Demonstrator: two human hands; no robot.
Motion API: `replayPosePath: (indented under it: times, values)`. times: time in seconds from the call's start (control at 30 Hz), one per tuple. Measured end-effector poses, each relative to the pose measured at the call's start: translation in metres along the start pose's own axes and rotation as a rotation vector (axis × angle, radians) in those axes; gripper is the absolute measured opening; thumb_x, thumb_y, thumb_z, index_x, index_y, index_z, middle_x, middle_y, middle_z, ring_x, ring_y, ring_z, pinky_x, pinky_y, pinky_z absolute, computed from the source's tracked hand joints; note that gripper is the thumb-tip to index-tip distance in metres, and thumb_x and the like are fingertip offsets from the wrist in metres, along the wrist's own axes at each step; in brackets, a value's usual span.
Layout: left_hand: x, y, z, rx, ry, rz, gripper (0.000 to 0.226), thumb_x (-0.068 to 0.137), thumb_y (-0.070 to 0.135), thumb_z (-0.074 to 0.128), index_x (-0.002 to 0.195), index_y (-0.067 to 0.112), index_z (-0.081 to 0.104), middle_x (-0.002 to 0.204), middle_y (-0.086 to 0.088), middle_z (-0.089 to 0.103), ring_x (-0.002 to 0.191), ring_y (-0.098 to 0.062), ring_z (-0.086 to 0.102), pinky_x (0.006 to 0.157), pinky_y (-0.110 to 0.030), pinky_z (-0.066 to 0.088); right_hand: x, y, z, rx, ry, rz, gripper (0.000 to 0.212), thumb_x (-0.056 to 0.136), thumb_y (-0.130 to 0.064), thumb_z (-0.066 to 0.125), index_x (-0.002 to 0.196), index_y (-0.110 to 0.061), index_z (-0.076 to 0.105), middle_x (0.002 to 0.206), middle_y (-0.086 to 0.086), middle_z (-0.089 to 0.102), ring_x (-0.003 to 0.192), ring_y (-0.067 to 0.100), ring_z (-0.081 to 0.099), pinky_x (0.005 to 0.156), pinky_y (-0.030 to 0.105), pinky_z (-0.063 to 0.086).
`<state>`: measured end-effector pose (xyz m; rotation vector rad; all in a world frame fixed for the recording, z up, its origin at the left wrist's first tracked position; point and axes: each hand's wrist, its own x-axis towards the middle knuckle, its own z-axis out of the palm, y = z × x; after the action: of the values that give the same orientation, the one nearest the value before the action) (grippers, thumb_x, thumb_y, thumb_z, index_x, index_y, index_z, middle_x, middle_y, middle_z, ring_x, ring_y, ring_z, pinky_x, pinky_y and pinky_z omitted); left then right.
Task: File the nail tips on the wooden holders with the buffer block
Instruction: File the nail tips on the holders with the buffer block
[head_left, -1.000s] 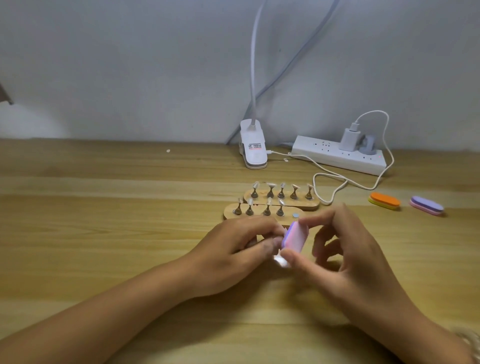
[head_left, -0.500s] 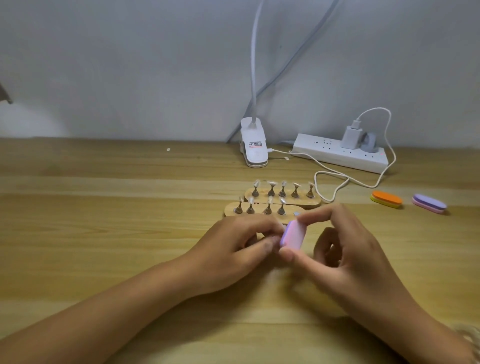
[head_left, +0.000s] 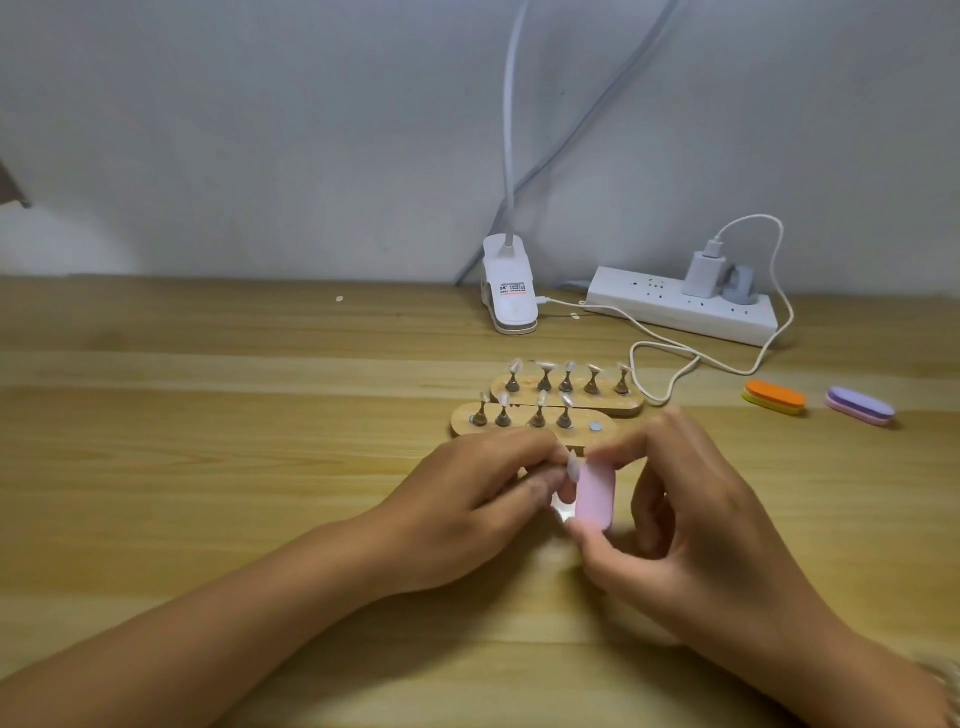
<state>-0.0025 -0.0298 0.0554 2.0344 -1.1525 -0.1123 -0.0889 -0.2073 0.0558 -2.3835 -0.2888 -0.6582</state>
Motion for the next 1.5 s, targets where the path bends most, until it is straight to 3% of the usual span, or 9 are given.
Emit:
replayPosePath:
  times: [0.4,0.6,0.73,0.87,1.07,1.17,1.27,1.43,1.5]
  values:
    - [0.002,-0.007,-0.001,-0.206,0.052,-0.059,0.027,0.093,-0.002,0.060,0.095,0.022,0.073,0.071,0.022,0.064,0.045,-0.004,0.052,0.052,-0.015,0.040,0.002,0.003,0.002,0.057,0.073,0.020,0.038,0.076,-0.048,0.077,0.101,-0.029,0.055,0.098,-0.017,0.053,0.058,0.010,0.058,0.052,0.013,0.041]
    - [0.003,-0.008,-0.001,-0.359,0.069,-0.115,0.023,0.093,0.003,0.066,0.100,0.021,0.077,0.069,0.016,0.064,0.047,-0.005,0.046,0.048,-0.015,0.039,0.004,0.003,0.000,0.065,0.124,0.070,0.042,0.074,-0.055,0.077,0.096,-0.028,0.052,0.088,-0.015,0.052,0.057,0.011,0.057,0.050,0.016,0.040]
    - [0.004,-0.008,0.000,-0.285,0.046,-0.093,0.027,0.091,-0.004,0.065,0.107,0.014,0.076,0.066,0.021,0.060,0.053,0.003,0.048,0.055,-0.014,0.035,-0.001,-0.002,0.005,-0.055,0.036,-0.087,0.040,0.077,-0.051,0.068,0.100,-0.024,0.050,0.094,-0.015,0.044,0.055,0.005,0.054,0.044,0.030,0.047]
    - [0.004,-0.009,0.000,-0.284,0.068,-0.110,0.020,0.094,0.006,0.064,0.108,0.012,0.077,0.068,0.024,0.061,0.054,-0.001,0.041,0.053,-0.018,0.032,0.004,0.002,-0.001,-0.021,0.121,0.032,0.042,0.074,-0.045,0.078,0.097,-0.020,0.052,0.090,-0.015,0.046,0.061,0.008,0.056,0.048,0.026,0.044]
    - [0.003,-0.007,0.000,-0.226,0.051,-0.074,0.019,0.095,0.008,0.064,0.108,0.013,0.077,0.069,0.024,0.060,0.060,-0.001,0.045,0.057,-0.019,0.032,-0.001,0.000,0.002,-0.084,0.053,-0.081,0.041,0.075,-0.043,0.077,0.096,-0.021,0.050,0.092,-0.011,0.044,0.056,0.006,0.051,0.042,0.035,0.046]
    - [0.004,-0.007,-0.001,-0.249,0.071,-0.091,0.019,0.094,0.018,0.062,0.104,0.015,0.078,0.070,0.017,0.060,0.062,-0.034,0.045,0.056,-0.037,0.032,0.003,0.000,-0.003,-0.085,0.104,-0.016,0.041,0.074,-0.045,0.076,0.095,-0.019,0.053,0.090,-0.016,0.042,0.055,0.009,0.051,0.044,0.031,0.044]
    - [0.003,-0.009,0.001,-0.234,0.055,-0.083,0.020,0.094,0.014,0.062,0.107,0.017,0.078,0.069,0.020,0.061,0.058,-0.011,0.042,0.054,-0.025,0.033,-0.001,-0.005,0.003,-0.201,0.037,-0.133,0.038,0.073,-0.043,0.072,0.095,-0.026,0.047,0.094,-0.012,0.043,0.051,0.009,0.048,0.038,0.031,0.042]
    - [0.005,-0.007,0.000,-0.297,0.058,-0.100,0.018,0.094,0.023,0.058,0.094,0.024,0.076,0.077,0.000,0.070,0.062,-0.034,0.050,0.058,-0.044,0.040,0.003,-0.001,-0.002,-0.173,0.126,-0.073,0.038,0.075,-0.045,0.073,0.095,-0.023,0.051,0.091,-0.013,0.042,0.055,0.003,0.038,0.041,0.027,0.039]
    - [0.004,-0.009,0.000,-0.256,0.048,-0.100,0.018,0.096,0.017,0.061,0.097,0.019,0.078,0.075,0.011,0.068,0.058,-0.023,0.046,0.055,-0.032,0.036,0.002,-0.002,-0.001,-0.195,0.108,-0.097,0.038,0.075,-0.043,0.076,0.095,-0.026,0.048,0.092,-0.014,0.040,0.055,0.004,0.039,0.040,0.026,0.038]
